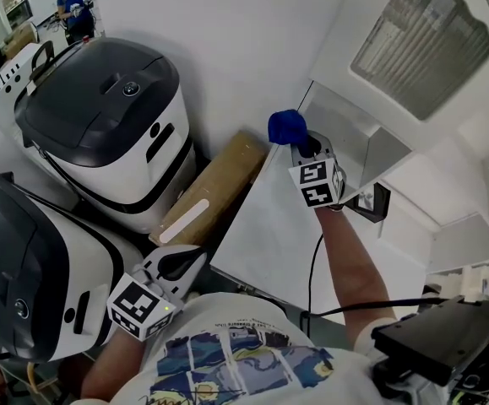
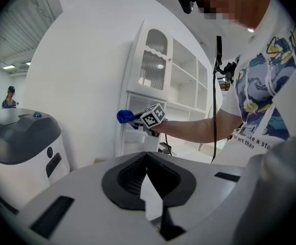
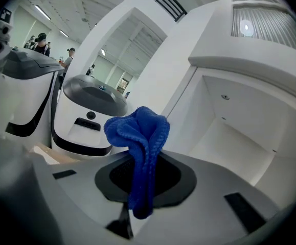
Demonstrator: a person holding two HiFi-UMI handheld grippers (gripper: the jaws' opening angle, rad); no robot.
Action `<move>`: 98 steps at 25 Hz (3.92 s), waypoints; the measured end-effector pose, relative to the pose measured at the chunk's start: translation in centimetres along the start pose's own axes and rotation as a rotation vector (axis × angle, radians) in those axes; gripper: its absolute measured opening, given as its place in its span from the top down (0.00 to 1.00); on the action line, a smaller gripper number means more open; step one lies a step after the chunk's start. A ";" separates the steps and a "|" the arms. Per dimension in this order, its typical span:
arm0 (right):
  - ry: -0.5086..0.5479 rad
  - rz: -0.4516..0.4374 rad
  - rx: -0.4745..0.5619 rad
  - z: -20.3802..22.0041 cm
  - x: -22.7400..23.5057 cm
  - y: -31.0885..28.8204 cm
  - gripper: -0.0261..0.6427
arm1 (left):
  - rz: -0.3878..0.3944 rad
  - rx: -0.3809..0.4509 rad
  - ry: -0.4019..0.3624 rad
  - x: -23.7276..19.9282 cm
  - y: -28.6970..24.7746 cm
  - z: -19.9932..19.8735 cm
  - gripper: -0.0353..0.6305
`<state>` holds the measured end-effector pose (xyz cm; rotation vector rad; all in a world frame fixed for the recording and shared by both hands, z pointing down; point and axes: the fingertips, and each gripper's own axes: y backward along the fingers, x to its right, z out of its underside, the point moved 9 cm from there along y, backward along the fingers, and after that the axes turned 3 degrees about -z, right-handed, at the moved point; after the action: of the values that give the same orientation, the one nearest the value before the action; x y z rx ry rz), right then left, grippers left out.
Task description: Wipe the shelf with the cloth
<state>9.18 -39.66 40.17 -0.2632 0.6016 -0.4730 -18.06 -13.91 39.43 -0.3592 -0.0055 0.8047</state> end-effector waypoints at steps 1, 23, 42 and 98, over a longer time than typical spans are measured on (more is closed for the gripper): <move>-0.005 -0.008 -0.013 0.4 -0.2 -0.2 0.86 | 0.001 -0.002 -0.001 0.0 0.0 0.0 0.93; -0.170 -0.105 -0.169 4.7 -3.3 -3.5 0.86 | -0.018 -0.022 -0.008 -0.2 0.2 0.1 0.93; -0.205 -0.044 -0.165 9.0 -1.2 0.6 0.86 | 0.041 -0.029 -0.048 2.0 -2.1 -0.4 0.93; -0.151 0.264 -0.232 14.3 11.7 17.0 0.86 | 0.285 -0.036 -0.112 6.2 -8.1 -1.5 0.93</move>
<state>32.08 -29.41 39.62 -0.4294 0.5336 -0.1262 -7.87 -15.13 39.76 -0.3526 -0.0751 1.1072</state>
